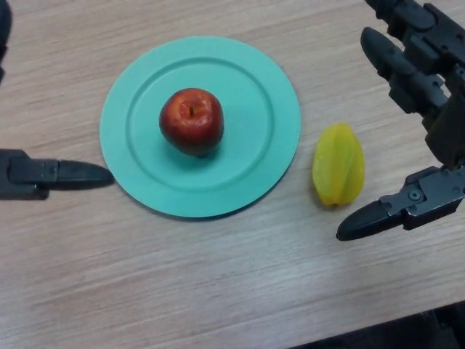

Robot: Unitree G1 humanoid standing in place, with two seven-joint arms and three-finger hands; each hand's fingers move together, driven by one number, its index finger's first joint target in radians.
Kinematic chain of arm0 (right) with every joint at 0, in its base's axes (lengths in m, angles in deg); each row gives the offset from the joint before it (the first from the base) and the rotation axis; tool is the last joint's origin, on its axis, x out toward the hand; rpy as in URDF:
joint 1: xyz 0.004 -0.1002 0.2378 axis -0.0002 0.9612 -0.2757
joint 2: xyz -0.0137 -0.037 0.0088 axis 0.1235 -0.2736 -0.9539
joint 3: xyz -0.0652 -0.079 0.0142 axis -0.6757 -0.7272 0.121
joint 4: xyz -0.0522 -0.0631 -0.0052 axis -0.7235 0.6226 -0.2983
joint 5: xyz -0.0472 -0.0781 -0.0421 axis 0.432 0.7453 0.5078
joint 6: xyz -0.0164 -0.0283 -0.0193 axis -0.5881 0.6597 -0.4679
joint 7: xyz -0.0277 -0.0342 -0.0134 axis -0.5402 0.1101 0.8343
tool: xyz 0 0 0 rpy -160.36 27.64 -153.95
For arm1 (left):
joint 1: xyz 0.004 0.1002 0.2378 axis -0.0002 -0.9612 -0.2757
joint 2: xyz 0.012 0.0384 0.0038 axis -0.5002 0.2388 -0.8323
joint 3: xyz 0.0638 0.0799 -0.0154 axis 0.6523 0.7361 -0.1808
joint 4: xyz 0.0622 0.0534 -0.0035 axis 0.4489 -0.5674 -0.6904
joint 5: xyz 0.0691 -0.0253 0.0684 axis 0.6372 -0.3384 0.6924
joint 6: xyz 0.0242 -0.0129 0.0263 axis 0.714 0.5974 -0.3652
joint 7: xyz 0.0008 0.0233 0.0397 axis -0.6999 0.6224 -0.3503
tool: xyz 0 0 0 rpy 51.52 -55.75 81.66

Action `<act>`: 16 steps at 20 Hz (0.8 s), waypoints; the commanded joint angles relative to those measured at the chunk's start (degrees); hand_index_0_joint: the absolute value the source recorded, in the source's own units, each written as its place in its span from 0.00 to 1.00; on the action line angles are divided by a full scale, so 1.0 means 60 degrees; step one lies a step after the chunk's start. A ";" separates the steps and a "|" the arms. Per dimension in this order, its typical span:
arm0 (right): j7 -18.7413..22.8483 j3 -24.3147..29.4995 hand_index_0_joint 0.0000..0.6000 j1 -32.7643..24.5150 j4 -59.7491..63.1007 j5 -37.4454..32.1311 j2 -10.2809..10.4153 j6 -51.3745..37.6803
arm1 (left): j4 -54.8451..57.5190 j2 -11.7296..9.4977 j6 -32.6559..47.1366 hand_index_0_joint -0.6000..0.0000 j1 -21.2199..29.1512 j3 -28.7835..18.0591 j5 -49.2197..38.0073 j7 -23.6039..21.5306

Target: Pick up the red apple and place it on the plate

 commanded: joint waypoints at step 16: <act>-0.0078 0.0402 0.00 -0.0342 0.0832 -0.0013 -0.0151 -0.2446 | -0.0221 0.0011 0.2442 1.00 0.0126 0.0171 0.2119 0.0240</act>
